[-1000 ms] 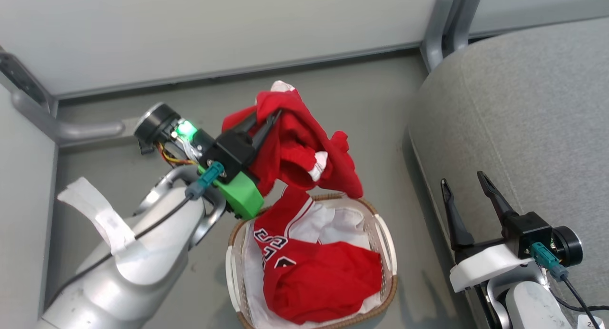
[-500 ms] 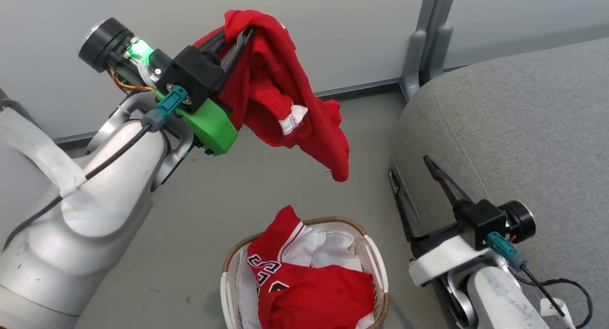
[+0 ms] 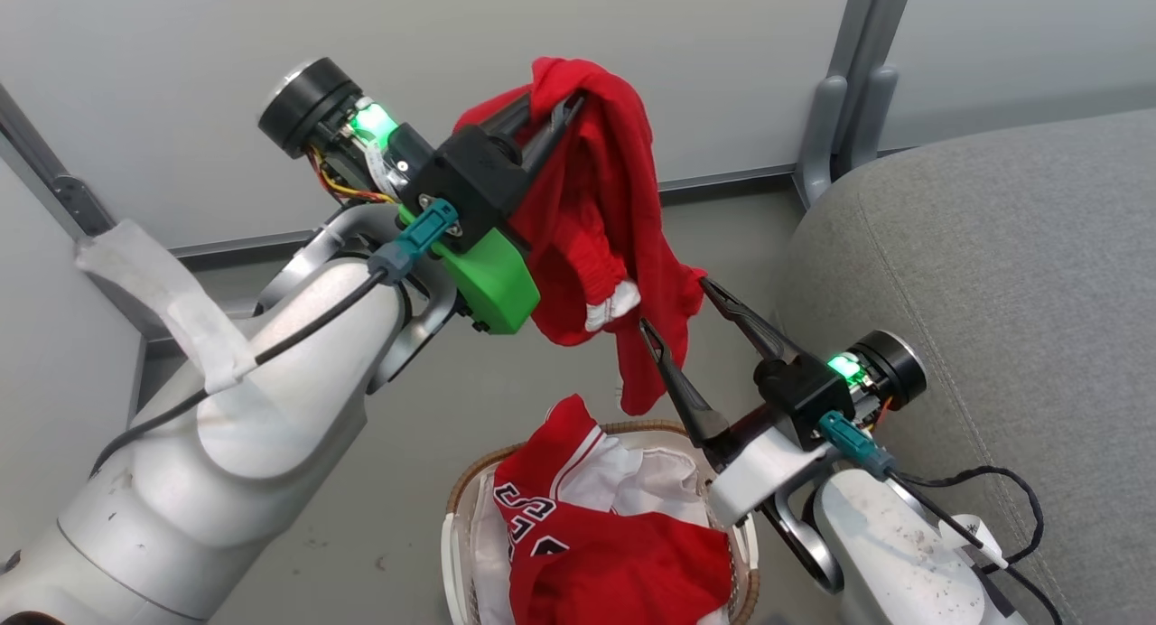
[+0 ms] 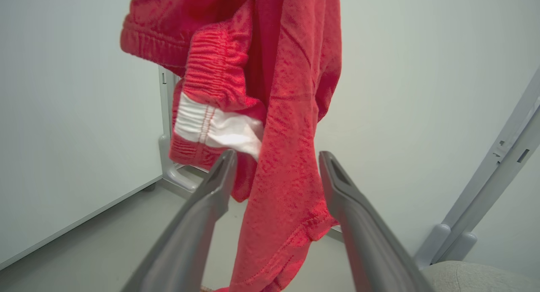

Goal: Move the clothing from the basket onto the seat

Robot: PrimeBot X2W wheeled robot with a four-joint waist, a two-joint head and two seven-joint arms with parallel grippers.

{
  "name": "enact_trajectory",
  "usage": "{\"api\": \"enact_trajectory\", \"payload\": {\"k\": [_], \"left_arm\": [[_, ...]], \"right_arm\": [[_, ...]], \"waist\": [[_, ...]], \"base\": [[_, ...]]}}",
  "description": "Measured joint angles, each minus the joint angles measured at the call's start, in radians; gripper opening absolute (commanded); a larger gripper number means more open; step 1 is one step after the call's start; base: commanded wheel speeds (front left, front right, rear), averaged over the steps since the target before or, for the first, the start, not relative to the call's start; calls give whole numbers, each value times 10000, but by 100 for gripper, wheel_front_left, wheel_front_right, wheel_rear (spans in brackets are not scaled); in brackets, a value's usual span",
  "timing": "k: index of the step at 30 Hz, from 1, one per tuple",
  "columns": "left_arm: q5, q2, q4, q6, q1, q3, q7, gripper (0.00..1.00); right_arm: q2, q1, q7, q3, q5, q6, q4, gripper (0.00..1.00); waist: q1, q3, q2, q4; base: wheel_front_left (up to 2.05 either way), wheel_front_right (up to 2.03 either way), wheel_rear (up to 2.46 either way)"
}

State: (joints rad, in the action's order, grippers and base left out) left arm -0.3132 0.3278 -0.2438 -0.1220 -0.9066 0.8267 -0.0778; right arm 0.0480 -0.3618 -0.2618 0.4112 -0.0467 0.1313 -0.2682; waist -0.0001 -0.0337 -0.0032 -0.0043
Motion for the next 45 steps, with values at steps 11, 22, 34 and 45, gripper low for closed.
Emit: {"api": "enact_trajectory", "payload": {"k": [11, 22, 34, 45], "left_arm": [[-293, -88, 725, -25, 8, 633, 328, 0], [-621, -75, 1216, -50, 167, 984, 267, 0], [-1202, 42, 1076, 50, 714, 878, 10, 0], [-2082, 272, -385, 763, 2013, 10, -1315, 100]], "right_arm": [[2, -262, 0, -75, 604, 0, -748, 100], [4, -935, 0, -153, 593, 0, -752, 100], [4, -1271, 0, -25, 309, 0, -1317, 0], [4, -1202, 0, -577, 209, 0, -823, 0]], "waist": [[0, 187, 0, 493], [0, 278, 0, 588], [1, 253, 0, 627], [1, 103, 0, 447]], "base": [[0, 0, 0], [0, 0, 0], [0, 0, 0], [0, 0, 0]]}}
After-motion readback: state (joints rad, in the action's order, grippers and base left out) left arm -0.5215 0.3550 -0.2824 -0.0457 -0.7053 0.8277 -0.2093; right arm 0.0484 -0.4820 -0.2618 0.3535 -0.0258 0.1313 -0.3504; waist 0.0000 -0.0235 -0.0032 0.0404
